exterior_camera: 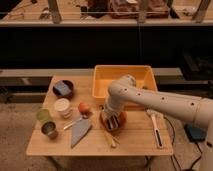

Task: Wipe red bowl with eraser

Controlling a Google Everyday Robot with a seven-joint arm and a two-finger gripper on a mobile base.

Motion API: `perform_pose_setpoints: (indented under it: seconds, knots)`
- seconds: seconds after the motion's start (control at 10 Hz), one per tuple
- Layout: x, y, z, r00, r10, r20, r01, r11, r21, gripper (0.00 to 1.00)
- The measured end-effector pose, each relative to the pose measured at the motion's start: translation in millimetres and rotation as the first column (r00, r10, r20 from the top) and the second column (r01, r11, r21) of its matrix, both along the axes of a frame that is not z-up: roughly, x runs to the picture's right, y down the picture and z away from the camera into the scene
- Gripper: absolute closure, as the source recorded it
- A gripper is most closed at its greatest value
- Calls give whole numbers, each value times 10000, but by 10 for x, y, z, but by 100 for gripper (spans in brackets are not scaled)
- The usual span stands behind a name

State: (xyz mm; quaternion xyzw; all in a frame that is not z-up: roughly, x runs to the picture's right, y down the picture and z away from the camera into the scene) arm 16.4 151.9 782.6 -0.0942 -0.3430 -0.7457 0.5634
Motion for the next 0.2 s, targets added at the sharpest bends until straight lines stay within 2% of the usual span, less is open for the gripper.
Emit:
perform_pose_setpoints:
  seconds: [0.2]
  knots:
    - [13, 3, 2, 10000, 22, -34, -22, 10000, 2, 100]
